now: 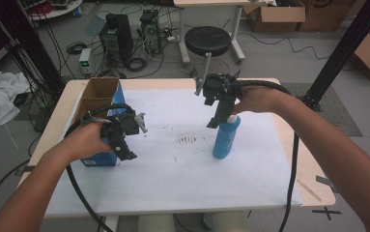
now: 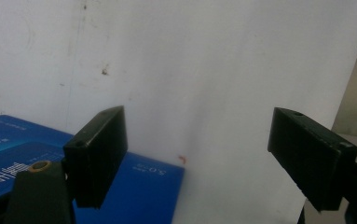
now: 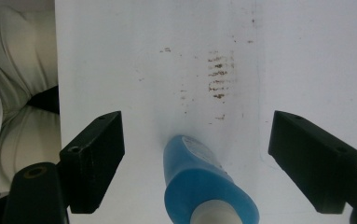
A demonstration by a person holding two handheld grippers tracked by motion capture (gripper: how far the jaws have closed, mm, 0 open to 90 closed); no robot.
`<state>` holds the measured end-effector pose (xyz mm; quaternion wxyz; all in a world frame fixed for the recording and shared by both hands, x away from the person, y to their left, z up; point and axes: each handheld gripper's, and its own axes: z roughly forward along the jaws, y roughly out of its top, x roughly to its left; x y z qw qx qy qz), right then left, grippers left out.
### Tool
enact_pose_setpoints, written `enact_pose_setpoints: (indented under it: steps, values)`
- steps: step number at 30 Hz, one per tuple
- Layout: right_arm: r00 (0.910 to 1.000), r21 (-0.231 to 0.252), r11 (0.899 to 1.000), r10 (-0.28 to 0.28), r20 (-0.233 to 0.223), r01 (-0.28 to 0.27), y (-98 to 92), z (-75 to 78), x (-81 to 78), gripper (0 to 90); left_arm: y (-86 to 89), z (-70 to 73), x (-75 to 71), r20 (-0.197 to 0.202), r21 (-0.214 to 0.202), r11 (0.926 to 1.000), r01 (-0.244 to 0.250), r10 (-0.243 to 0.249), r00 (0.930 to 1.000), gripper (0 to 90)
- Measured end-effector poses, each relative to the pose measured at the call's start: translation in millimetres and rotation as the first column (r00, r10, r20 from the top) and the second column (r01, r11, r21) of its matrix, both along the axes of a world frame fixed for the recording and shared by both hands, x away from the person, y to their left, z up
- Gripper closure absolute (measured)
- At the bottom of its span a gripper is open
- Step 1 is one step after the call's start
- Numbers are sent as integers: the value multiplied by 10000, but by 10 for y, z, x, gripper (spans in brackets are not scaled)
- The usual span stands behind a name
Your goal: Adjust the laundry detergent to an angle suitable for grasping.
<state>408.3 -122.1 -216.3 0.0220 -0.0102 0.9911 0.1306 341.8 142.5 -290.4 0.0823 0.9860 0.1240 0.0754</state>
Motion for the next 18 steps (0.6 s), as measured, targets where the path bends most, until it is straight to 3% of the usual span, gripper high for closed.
enact_pose_setpoints:
  steps: [18]
  values:
    - [10000, 126, 9999, -3, -55, 4, -20, 56, -10, 181, 11, -14, 34, -13, -1, 9999, -165, 165, 9999, 204]
